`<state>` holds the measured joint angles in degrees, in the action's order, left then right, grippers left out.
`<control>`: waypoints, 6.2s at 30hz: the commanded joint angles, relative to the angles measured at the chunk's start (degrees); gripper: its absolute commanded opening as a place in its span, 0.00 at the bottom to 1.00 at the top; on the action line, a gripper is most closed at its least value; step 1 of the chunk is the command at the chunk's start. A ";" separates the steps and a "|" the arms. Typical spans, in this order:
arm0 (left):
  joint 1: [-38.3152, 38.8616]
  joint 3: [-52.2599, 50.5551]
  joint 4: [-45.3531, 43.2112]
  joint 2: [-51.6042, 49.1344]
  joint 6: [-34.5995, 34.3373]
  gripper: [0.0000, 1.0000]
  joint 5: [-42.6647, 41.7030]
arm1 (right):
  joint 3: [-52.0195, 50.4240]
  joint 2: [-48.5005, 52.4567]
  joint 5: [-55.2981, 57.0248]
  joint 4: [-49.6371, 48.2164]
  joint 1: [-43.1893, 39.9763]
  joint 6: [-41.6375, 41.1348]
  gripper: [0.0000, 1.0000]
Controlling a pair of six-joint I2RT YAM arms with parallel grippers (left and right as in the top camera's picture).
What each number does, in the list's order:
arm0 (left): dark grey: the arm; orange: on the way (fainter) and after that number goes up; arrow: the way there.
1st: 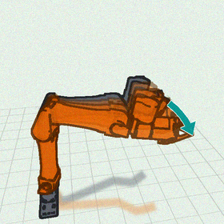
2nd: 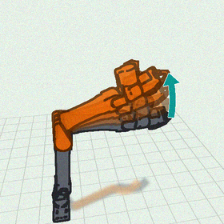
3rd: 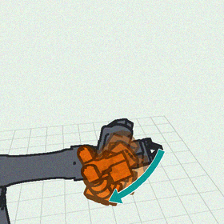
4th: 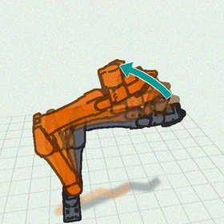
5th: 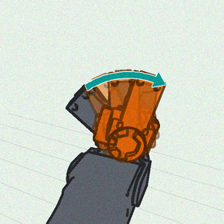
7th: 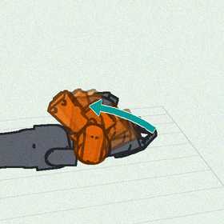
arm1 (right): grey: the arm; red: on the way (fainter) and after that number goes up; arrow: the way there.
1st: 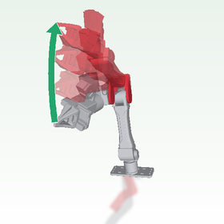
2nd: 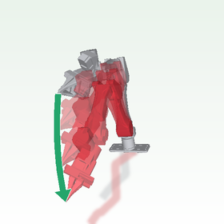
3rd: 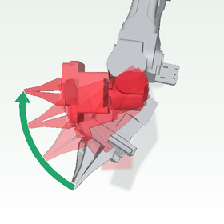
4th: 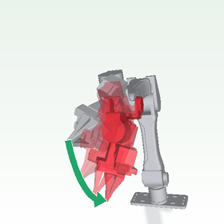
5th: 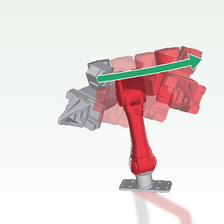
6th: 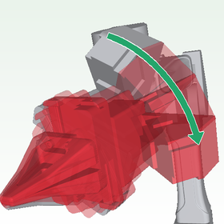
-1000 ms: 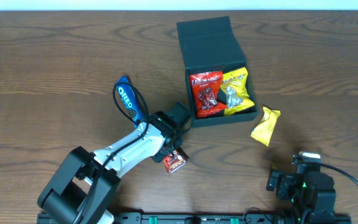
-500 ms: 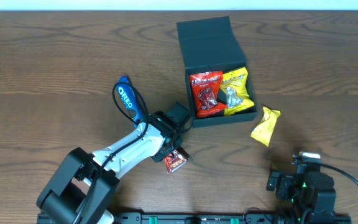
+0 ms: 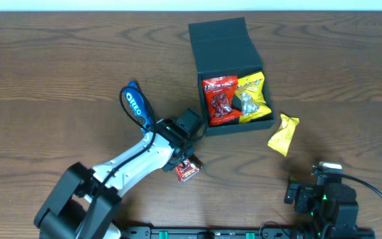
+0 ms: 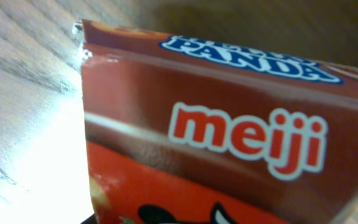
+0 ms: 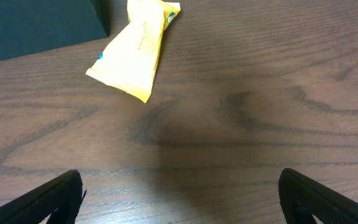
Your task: Pack container
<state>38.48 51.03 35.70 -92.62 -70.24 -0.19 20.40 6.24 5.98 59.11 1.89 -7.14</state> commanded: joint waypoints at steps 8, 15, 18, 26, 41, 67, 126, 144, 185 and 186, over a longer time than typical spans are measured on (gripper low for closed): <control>0.17 4.11 2.78 6.91 9.94 0.27 4.37 | -0.22 -0.26 -0.22 0.28 -0.74 0.55 0.99; 0.17 15.21 9.68 6.91 17.99 0.26 9.18 | -0.22 -0.26 -0.22 0.28 -0.74 0.55 0.99; 0.17 19.80 9.73 6.54 23.12 0.27 9.60 | -0.22 -0.26 -0.22 0.28 -0.74 0.55 0.99; 0.22 35.76 13.35 -2.01 34.49 0.27 9.29 | -0.22 -0.26 -0.22 0.28 -0.74 0.55 0.99; 2.05 57.72 14.60 -24.39 40.37 0.28 0.28 | -0.22 -0.26 -0.22 0.28 -0.74 0.55 0.99; 2.45 59.49 8.98 -33.33 24.22 0.28 -2.84 | -0.22 -0.26 -0.22 0.28 -0.74 0.55 0.99; 4.42 67.71 30.21 -37.38 23.89 0.96 23.58 | -0.22 -0.26 -0.22 0.28 -0.74 0.55 0.99; 6.58 72.50 32.33 -36.39 29.73 0.96 28.17 | -0.22 -0.26 -0.22 0.28 -0.74 0.55 0.99; -4.00 42.91 -4.20 -18.75 48.87 0.05 -52.11 | -0.22 -0.26 -0.22 0.28 -0.74 0.55 0.99; -4.68 42.51 -5.49 -19.19 48.78 0.06 -53.11 | -0.22 -0.26 -0.22 0.28 -0.74 0.55 0.99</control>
<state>35.29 94.94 31.38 -111.53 -19.53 -51.62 20.40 6.24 5.98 59.11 1.89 -7.11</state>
